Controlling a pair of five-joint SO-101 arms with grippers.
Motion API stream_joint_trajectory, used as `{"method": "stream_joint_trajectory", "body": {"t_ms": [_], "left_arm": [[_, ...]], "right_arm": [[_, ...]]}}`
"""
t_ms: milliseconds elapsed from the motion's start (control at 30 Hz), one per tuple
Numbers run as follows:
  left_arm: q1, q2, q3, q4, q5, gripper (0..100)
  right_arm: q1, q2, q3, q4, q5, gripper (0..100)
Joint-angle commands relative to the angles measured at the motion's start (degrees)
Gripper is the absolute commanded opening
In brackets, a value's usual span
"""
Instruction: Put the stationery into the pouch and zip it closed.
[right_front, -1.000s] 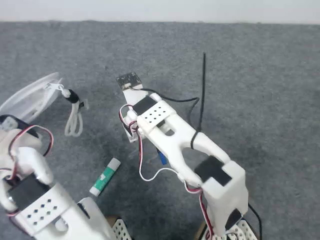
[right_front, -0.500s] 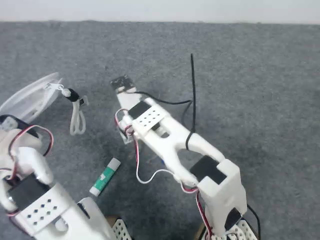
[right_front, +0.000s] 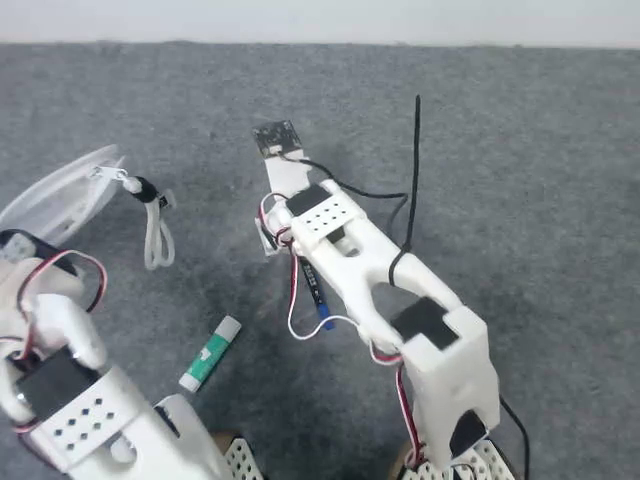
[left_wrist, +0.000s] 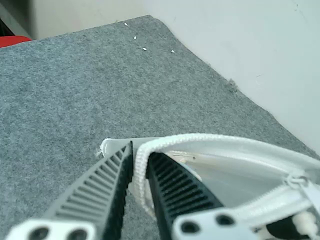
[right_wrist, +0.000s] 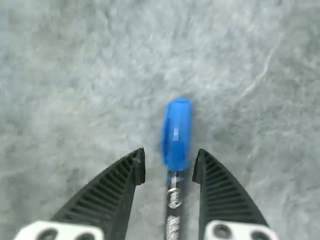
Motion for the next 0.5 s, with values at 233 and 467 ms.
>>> {"method": "stream_joint_trajectory", "body": {"t_ms": [233, 467], "left_arm": [[0.00, -0.35, -2.86, -2.46, 0.88, 1], [0.00, -0.35, -2.86, -2.29, 0.88, 1]], "right_arm": [[1.19, 4.97, -7.03, 1.19, 3.52, 14.3], [1.19, 10.24, -11.78, 4.00, 3.78, 1.8]]}}
